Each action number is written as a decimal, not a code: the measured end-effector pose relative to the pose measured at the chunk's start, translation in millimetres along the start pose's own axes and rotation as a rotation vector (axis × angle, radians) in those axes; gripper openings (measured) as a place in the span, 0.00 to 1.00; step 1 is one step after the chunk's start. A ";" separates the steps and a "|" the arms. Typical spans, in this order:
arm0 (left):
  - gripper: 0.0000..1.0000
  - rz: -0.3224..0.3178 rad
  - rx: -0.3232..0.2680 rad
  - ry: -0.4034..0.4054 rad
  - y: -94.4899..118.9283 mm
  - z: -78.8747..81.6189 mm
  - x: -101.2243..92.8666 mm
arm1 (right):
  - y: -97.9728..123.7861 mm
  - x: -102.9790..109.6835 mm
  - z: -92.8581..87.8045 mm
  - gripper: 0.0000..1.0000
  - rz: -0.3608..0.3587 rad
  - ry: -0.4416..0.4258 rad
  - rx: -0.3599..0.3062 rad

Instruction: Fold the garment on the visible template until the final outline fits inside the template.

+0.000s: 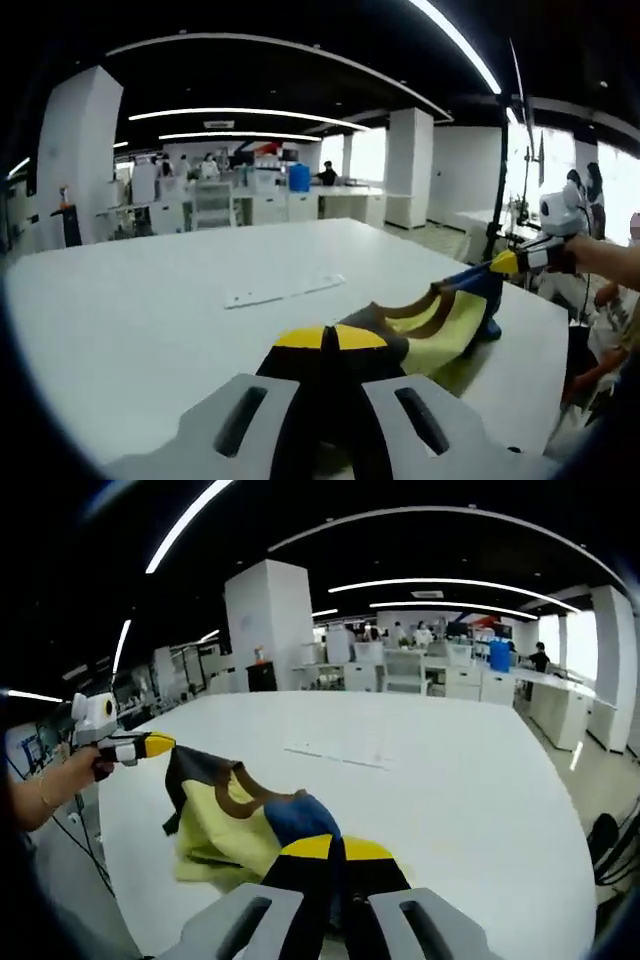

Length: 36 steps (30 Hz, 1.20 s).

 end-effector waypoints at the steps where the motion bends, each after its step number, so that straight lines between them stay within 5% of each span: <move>1: 0.00 0.010 -0.005 -0.002 -1.9 2.5 2.2 | -2.1 -2.2 3.7 0.00 -0.007 0.005 -0.004; 8: 0.00 0.054 -0.069 0.021 -26.2 19.8 17.0 | -24.6 -19.7 29.0 0.00 -0.044 0.007 -0.031; 17: 0.00 0.148 -0.102 0.048 -64.6 18.9 42.7 | -69.3 -48.8 41.4 0.00 -0.092 0.009 -0.025; 26: 0.00 0.193 -0.050 0.051 -107.1 -4.1 65.4 | -108.6 -69.5 37.7 0.00 -0.136 -0.033 -0.019; 36: 0.00 0.200 0.041 0.039 -149.1 -43.9 78.2 | -158.6 -94.2 12.6 0.00 -0.161 -0.068 0.039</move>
Point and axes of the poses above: the point that each gripper's makers call its tool centre point, and the gripper's own axes: y roughly backward along the fingers, x roughly to its left, z roughly out of its top, the point moved 4 cm from there along y, roughly backward along the fingers, and after that the axes turned 1 degree about z, right-handed, at the moved point
